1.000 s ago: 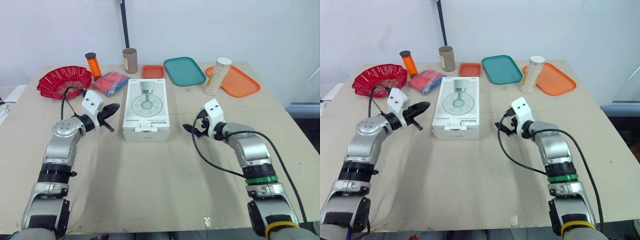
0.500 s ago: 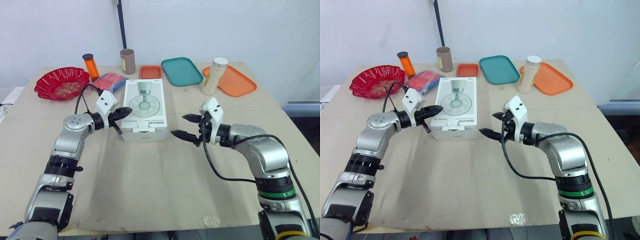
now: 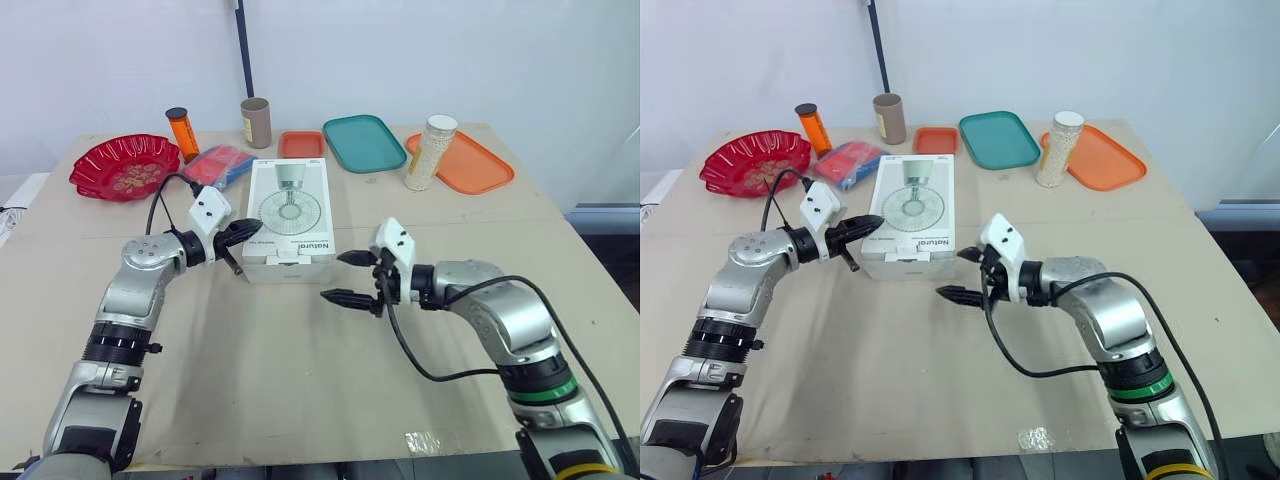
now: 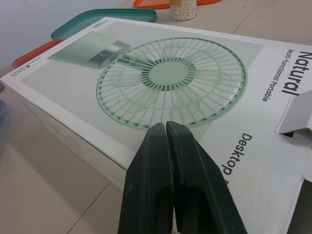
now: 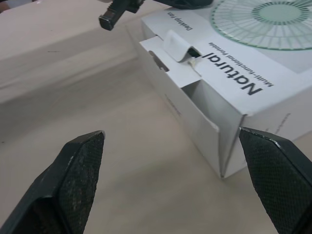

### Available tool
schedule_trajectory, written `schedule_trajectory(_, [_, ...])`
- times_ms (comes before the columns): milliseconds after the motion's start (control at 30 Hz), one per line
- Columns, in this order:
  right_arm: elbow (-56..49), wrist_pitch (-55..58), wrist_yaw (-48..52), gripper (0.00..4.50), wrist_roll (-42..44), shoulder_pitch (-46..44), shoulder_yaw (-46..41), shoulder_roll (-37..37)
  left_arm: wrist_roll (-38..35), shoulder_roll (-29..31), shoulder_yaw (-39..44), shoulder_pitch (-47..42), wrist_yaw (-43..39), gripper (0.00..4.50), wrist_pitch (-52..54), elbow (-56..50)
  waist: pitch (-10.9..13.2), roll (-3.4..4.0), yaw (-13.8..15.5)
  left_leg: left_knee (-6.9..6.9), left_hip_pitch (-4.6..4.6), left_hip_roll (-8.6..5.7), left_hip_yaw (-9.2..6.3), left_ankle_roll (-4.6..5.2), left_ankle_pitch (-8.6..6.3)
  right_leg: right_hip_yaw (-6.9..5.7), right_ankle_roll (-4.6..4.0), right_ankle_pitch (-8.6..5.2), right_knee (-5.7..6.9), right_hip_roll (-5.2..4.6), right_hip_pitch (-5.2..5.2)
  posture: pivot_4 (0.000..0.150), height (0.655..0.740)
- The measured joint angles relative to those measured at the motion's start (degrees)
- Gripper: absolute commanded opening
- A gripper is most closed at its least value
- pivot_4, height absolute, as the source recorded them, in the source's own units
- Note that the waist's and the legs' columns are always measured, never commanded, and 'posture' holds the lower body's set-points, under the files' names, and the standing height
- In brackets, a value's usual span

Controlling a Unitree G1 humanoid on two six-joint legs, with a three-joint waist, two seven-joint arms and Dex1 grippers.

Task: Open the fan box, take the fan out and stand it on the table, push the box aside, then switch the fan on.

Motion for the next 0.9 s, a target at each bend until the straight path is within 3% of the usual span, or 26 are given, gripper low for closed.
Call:
schedule_trajectory(500, [-3.1, -4.2, 7.2, 4.5, 1.4, 5.7, 3.2, -4.1, 0.1, 0.0, -0.2, 0.1, 0.3, 0.13, -0.1, 0.0, 0.0, -0.04, 0.1, 0.05, 0.01, 0.0, 0.0, 0.01, 0.0, -0.02, 0.0, 0.0, -0.01, 0.01, 0.04, 0.15, 0.74])
schedule_trajectory(900, [6.9, -9.1, 4.3, 4.5, -2.7, 1.1, 2.4, -2.4, -0.1, 0.1, -0.1, 0.8, 0.1, 0.13, 0.0, -1.2, -0.1, -0.13, 0.1, 0.07, 0.02, 0.01, -0.01, 0.02, -0.02, -0.03, 0.0, 0.0, -0.02, 0.0, 0.05, 0.15, 0.74])
